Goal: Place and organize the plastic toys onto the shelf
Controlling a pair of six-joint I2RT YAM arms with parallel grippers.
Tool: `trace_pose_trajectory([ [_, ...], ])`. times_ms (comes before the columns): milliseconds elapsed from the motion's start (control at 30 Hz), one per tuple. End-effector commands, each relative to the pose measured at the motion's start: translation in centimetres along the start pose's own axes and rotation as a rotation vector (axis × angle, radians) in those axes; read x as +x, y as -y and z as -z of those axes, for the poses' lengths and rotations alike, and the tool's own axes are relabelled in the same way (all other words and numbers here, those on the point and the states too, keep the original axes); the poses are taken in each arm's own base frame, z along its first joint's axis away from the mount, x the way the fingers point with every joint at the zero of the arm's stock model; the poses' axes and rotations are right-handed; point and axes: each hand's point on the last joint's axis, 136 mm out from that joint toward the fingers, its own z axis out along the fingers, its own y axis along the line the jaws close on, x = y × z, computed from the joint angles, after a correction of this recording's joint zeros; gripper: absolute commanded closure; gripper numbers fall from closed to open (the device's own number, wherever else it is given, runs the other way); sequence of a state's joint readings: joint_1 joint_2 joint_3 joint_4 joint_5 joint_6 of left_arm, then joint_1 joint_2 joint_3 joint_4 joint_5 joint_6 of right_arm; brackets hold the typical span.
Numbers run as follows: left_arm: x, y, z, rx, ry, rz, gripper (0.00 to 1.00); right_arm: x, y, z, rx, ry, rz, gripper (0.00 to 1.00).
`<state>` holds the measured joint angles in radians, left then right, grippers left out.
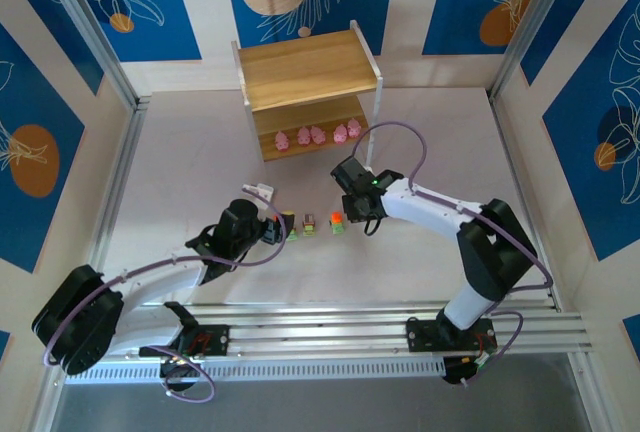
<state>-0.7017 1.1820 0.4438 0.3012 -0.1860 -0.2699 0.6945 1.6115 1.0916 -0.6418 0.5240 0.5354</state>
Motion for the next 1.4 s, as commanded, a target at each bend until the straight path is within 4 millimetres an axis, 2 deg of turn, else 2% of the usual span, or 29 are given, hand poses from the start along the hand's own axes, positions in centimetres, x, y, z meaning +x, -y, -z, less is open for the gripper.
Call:
trace_pose_trajectory([
  [0,-0.9,0.5,-0.2,0.034,0.017,-0.014,0.22,-1.0,-0.1,2.9,-0.025,0.028,0.026,0.75],
  [433,-0.7,1.1,-0.5,0.063,0.010,-0.024,0.22,-4.1,-0.3,9.8,-0.111,0.124,0.039,0.75],
  [867,-0.7,1.2,-0.6,0.070,0.006,-0.027,0.22,-9.4,-0.2,19.5,-0.201,0.293,0.060,0.76],
  [1133,-0.6,1.2,-0.6,0.070,0.003,-0.029,0.22,-12.8,0.2,22.8,-0.203,0.366,0.081,0.76],
  [1367,-0.7,1.2,-0.6,0.071,0.002,-0.029,0.22,-16.9,1.0,24.5,-0.171,0.429,0.082,0.76],
])
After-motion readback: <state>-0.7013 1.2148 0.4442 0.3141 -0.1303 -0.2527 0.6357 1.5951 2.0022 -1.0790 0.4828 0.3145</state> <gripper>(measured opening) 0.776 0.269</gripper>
